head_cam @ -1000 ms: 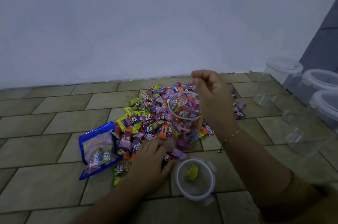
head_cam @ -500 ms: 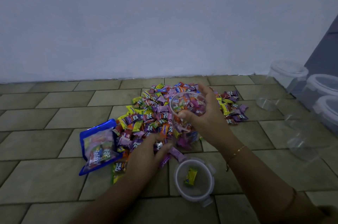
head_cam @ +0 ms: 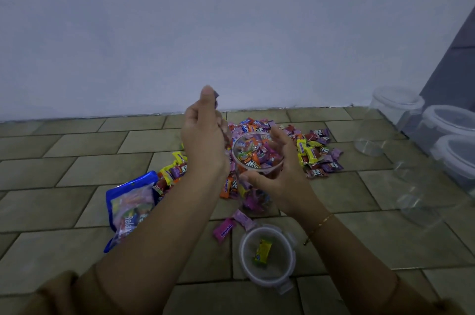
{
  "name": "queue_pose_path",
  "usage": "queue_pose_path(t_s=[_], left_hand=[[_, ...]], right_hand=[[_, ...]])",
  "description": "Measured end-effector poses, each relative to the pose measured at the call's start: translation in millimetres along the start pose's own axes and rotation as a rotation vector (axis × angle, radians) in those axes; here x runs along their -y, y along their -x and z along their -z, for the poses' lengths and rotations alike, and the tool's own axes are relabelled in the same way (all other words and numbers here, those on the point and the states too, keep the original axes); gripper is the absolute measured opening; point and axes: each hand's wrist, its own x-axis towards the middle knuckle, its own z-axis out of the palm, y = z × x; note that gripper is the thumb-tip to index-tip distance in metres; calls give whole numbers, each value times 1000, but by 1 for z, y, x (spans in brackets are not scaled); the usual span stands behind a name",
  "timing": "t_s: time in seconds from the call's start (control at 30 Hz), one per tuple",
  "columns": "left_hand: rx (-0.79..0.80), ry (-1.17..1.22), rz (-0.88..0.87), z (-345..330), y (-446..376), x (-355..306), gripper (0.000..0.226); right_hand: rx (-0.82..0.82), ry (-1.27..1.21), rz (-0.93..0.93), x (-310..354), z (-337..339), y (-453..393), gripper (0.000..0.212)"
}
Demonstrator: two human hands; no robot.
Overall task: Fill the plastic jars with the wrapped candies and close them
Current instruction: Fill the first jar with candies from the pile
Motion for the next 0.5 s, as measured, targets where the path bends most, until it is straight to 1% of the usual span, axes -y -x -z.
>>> queue_pose_path(t_s=[0.1,0.23,0.33,0.4,0.5], left_hand=[[22,48,55,-11,0,5,23],[77,22,23,-14,2,12,22],[84,-7,2,-13,2,14,22],[86,-51,-30,-11,2,13,22],[92,-200,-94,-8,-1,14,20]], right_hand=[[-17,4,19,-2,-2,0,85],[-33,1,33,-5,-3,1,82],[-43,0,28,-4,-4,1,80],[-49,1,29,-4,-4,1,80],[-57,2,39,-6,-5,0,80]])
